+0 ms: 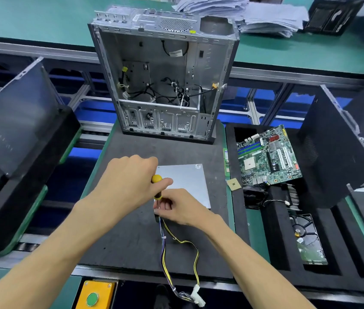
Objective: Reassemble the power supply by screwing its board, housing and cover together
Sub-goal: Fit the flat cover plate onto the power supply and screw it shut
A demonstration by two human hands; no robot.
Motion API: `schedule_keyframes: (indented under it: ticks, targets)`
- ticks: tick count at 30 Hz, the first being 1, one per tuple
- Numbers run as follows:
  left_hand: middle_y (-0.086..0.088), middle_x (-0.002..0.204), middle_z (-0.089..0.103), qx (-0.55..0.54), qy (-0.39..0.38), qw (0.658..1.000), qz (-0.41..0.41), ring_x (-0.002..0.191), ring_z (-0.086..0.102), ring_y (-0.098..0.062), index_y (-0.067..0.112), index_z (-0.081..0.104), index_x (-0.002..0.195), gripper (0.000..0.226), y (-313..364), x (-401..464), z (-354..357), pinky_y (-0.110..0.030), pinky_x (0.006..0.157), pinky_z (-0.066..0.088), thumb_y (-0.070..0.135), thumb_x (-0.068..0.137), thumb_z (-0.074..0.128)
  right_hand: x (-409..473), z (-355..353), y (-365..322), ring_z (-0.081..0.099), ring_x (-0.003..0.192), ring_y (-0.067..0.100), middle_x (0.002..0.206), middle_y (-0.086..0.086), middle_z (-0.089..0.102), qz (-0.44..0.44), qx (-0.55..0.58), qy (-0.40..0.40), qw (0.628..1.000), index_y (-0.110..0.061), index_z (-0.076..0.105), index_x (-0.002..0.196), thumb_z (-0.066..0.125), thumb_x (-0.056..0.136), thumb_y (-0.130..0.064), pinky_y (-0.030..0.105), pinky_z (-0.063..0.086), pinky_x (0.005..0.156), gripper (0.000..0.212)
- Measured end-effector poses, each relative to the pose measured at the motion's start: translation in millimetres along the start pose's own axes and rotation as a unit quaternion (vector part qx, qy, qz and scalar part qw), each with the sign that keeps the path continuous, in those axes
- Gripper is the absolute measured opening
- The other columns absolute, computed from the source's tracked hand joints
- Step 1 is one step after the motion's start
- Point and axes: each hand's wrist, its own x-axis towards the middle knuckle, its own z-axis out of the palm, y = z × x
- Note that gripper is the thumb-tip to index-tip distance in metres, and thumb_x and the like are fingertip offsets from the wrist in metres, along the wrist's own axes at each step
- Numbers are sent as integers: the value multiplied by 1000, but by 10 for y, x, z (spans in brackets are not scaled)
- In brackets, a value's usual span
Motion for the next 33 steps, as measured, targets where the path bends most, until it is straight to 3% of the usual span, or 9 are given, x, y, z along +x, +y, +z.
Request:
schedule_keyframes:
  ticks: [3,8,14,22,25,28,33]
  targets:
    - [5,56,46,0,-1,1000,-27,65,55,-24,23,31,64,54,6,3,-3,-32,54,29,67,89,49,7,20,26,47,60,6,60,-19,52,-6,5,13,1000,-30,54,72,71,87,-12,15,39,62,29]
    - [3,59,48,19,-16,997,-77,63,50,-24,20,35,64,56,-35,59,-7,-32,54,31,69,89,48,34,35,105,48,63,8,72,2,63,-26,7,12,1000,-25,61,77,74,87,-18,22,43,64,18]
    - [3,56,45,32,7,996,-84,54,42,-17,20,35,63,57,-22,-1,13,-30,48,25,69,89,49,82,13,156,50,61,6,67,-7,60,-51,2,12,999,-28,63,75,79,86,-19,13,38,62,22]
    - [3,56,46,5,19,994,-108,57,46,-21,20,34,64,56,66,-91,10,-31,51,31,66,89,52,42,3,85,50,61,5,66,-12,58,-63,-28,20,997,-13,71,80,79,87,-20,16,37,63,13]
    - [3,55,45,-5,19,993,-120,60,48,-22,20,34,63,56,50,-119,6,-31,53,32,66,88,53,33,5,66,50,70,7,73,-9,61,-66,-61,28,996,-14,73,83,77,89,-25,26,43,71,14]
    - [3,55,46,-15,19,992,-126,62,51,-24,19,35,63,56,57,-117,11,-32,54,34,66,88,54,1,27,65,44,82,10,68,-17,52,-75,-99,46,991,-18,71,83,75,91,-31,29,39,84,16]
    - [0,60,53,-31,22,992,-119,69,60,-28,19,35,64,55,78,-130,28,-33,59,44,65,88,55,-17,73,112,44,81,12,70,-10,61,-84,-71,52,993,-21,62,79,74,92,-27,32,36,91,19]
